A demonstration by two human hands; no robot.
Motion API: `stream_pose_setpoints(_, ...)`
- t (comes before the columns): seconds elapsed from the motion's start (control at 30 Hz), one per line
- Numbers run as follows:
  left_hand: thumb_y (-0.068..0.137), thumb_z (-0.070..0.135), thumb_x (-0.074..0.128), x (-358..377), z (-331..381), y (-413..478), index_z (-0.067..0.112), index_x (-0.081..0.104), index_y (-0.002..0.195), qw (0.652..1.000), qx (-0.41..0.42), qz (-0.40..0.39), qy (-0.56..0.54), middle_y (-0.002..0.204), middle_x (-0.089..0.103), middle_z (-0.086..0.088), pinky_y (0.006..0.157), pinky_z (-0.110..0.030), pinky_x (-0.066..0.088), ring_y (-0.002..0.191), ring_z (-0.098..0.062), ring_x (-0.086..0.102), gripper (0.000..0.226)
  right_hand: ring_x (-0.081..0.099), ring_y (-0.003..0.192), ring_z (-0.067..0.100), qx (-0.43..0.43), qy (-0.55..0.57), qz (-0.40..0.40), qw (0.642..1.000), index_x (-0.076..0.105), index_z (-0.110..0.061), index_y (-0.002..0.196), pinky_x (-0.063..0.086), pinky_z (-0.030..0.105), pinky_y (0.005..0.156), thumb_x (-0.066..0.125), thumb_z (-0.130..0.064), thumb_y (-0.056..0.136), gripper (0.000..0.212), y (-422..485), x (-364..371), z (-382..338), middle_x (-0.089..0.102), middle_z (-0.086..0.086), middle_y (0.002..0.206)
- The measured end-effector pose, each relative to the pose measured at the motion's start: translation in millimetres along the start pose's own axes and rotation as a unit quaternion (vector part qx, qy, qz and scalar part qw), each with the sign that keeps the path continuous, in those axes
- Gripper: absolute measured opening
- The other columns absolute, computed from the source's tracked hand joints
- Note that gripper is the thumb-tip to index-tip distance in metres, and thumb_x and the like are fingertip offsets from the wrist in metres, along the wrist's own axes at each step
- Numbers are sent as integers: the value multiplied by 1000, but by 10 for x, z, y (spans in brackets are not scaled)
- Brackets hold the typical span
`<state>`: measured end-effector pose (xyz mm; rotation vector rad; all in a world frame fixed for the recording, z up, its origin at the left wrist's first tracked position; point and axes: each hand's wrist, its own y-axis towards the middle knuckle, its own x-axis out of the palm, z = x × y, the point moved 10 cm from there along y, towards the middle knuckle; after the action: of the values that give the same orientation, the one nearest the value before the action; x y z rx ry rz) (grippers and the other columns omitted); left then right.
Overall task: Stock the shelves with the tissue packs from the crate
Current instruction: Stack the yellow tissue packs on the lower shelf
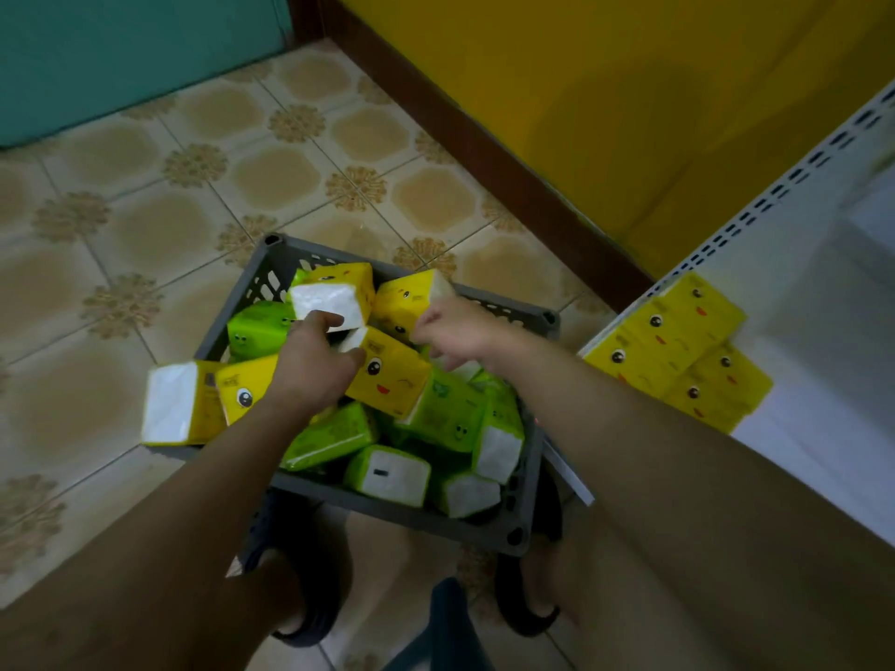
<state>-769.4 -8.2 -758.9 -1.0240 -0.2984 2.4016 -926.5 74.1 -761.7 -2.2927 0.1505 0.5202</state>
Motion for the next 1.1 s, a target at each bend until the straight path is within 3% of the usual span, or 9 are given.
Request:
stream_pose_setpoints(0.1,86,17,71,196,44,113,9,41,142,999,-13,-34,-21,140,49,-12,79,-27,38,118,-24,52,64,54,120,37,42,-136,-28,989,43,4,139,51,41,89,55,-20,93,53,234,221,282,52,24,135)
stream_pose_setpoints(0.13,87,17,71,260,38,154,10,40,143,998,-27,-37,-40,140,50,-12,79,-26,38,112,-21,53,65,54,119,35,48,-151,-40,987,38,0,142,51,38,86,56,-20,92,57,289,254,355,49,21,138)
stream_pose_setpoints(0.23,83,22,73,375,-78,266,9,41,140,996,-75,-25,-30,136,52,-14,93,-33,44,109,-24,54,67,58,101,26,57,-100,-51,992,24,-11,151,52,33,68,56,-16,92,68,382,250,426,46,8,131)
stream_pose_setpoints(0.47,76,34,77,501,-155,274,6,38,134,985,-72,-42,150,128,56,-16,91,-36,39,121,-36,51,76,58,112,27,73,28,-72,994,28,-14,151,55,39,90,61,-6,91,69,350,270,573,42,14,142)
stream_pose_setpoints(0.6,72,41,76,348,5,142,10,49,124,979,-7,44,197,122,59,-16,94,-41,37,118,-38,46,67,58,114,25,66,44,-78,994,23,-14,152,55,38,90,62,-9,92,72,233,208,596,44,14,143)
stream_pose_setpoints(0.67,70,40,78,206,129,41,13,51,125,988,-5,84,131,123,58,-13,92,-43,40,117,-37,47,67,53,122,27,63,69,-66,993,25,-16,151,53,42,92,67,-20,90,74,200,124,564,41,9,146)
stream_pose_setpoints(0.77,73,30,80,104,327,-112,10,52,124,994,-17,74,-73,115,58,-8,75,-33,43,100,-27,55,62,55,121,27,60,174,-41,982,42,-21,141,51,46,93,74,-34,83,67,90,-39,499,51,2,139)
stream_pose_setpoints(0.9,60,44,80,190,512,-357,12,59,124,952,-70,-5,-299,116,65,-8,81,-43,55,99,-27,64,74,63,108,29,16,293,-55,955,56,-19,127,54,48,88,71,-25,86,44,-311,-281,379,65,8,124)
stream_pose_setpoints(1.1,93,37,58,689,1193,-723,19,65,111,906,-6,-174,-385,105,73,-2,70,-32,54,89,-16,70,26,65,99,26,-44,362,47,930,56,-17,126,52,37,75,65,-19,90,37,-1077,-1005,791,67,10,119)
